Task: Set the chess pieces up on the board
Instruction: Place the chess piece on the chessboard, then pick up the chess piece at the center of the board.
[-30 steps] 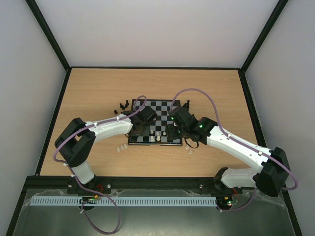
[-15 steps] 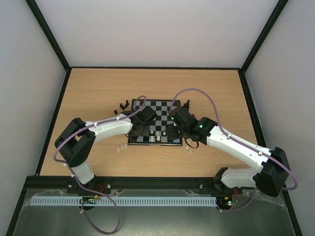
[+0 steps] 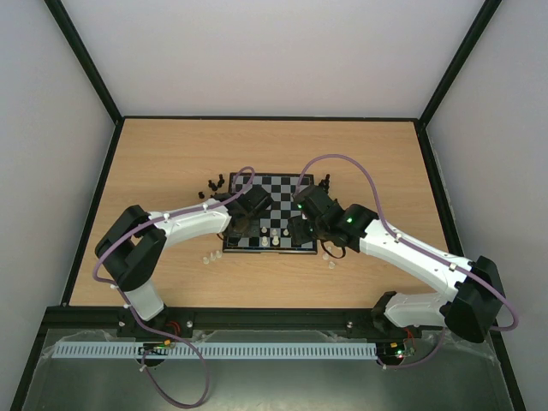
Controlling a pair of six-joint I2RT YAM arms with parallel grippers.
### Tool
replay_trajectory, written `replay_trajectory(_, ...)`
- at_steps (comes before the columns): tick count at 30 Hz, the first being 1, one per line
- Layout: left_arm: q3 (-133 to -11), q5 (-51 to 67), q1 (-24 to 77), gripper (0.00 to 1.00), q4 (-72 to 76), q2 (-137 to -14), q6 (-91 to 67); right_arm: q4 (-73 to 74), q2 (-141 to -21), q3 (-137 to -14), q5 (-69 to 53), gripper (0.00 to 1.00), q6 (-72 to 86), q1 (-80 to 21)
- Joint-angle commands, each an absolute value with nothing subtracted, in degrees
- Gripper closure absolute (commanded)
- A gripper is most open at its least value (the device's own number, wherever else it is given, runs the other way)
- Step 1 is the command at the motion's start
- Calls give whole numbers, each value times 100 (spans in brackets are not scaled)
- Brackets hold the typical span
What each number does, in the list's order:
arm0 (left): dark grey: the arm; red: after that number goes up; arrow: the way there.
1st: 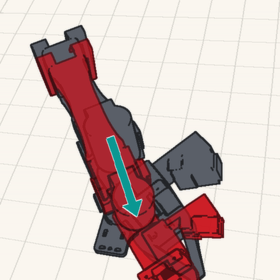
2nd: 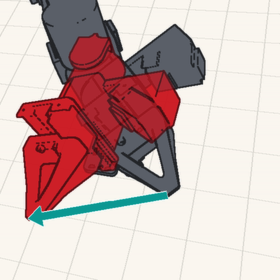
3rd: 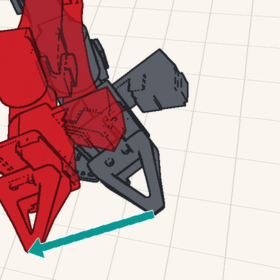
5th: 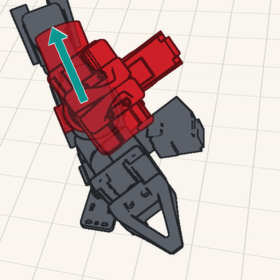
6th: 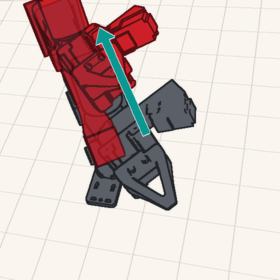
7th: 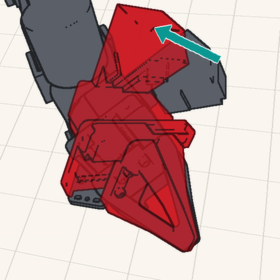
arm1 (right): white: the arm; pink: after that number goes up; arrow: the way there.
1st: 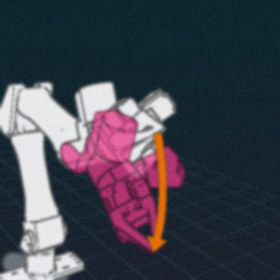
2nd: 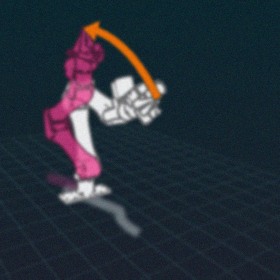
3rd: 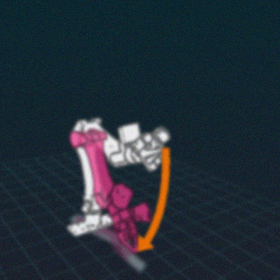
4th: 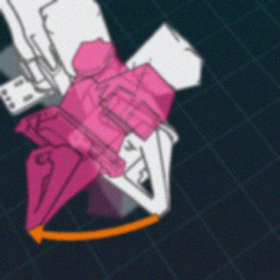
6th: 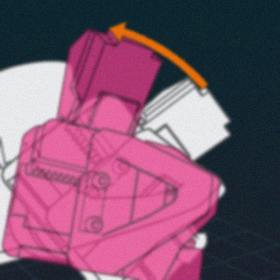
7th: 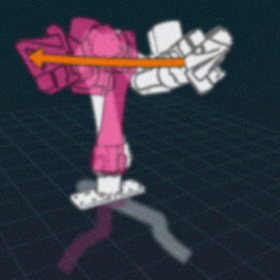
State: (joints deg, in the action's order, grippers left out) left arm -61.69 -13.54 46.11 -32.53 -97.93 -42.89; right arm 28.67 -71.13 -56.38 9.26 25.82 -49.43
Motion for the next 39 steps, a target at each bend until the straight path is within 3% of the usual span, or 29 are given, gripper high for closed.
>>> replay_trajectory(1,-6090,-1425,4647,85,-3385,-9716,-4333,2978,-7164,-5578,948,42,2549,-4972)
replay_trajectory(6,-6109,-1446,4658,74,-3433,-9664,-4341,2975,-7172,-5581,931,42,2540,-4971)
replay_trajectory(15,-6259,-1551,4691,63,-3529,-9510,-4366,2978,-7181,-5589,959,42,2540,-4971)
replay_trajectory(24,-6077,-2094,4693,38,-3754,-8149,-4310,3043,-7305,-5593,1120,42,2558,-4973)
replay_trajectory(26,-5955,-2109,4693,32,-3690,-7688,-4200,3054,-7349,-5584,1208,40,2556,-4975)
replay_trajectory(29,-5672,-2075,4689,23,-3456,-6970,-4047,3141,-7414,-5634,1465,28,2619,-4970)
replay_trajectory(33,-5442,-2101,4676,2,-3321,-6333,-3934,3249,-7472,-5669,1760,19,2783,-4893)
replay_trajectory(39,-5146,-1934,4629,0,-3087,-6000,-3733,3060,-7350,-5346,1720,21,3293,-4449)
